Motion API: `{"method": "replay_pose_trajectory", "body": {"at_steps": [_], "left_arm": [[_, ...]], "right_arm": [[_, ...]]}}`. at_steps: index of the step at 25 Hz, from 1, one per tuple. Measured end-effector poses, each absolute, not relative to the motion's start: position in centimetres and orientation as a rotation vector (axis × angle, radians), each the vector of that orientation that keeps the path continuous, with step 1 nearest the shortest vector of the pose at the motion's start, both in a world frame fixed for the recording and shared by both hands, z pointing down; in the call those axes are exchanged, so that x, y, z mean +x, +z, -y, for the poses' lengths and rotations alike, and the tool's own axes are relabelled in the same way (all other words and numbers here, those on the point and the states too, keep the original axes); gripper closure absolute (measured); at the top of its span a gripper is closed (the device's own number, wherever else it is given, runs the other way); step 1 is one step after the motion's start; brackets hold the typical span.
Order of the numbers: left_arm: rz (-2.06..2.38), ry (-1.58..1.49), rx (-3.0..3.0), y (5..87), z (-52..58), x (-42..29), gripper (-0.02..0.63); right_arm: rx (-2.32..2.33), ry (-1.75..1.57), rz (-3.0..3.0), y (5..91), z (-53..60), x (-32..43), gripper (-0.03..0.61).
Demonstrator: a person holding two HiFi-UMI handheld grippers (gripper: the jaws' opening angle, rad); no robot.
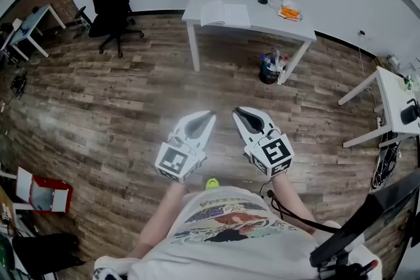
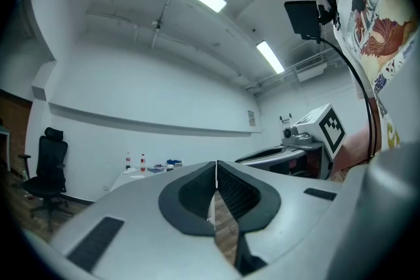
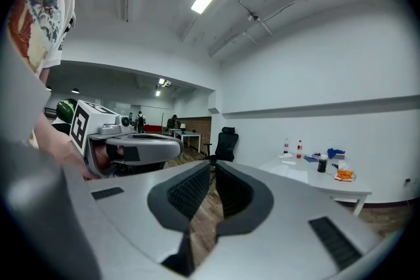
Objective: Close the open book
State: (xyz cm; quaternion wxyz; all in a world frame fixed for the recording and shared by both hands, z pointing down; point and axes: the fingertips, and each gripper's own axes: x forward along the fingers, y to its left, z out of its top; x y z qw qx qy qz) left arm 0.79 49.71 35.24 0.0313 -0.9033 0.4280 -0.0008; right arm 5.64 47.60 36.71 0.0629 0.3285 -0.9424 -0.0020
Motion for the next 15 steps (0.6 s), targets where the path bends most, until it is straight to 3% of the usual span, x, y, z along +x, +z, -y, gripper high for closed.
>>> {"method": "replay_pose_trajectory", "body": {"at_steps": [15], "left_arm": [[-1.325, -0.017, -2.825, 37.0, -49.5, -2.2, 0.600]], "right_arm": [[0.964, 0.005, 2.792, 38.6, -47.1, 2.8, 0.546]]}}
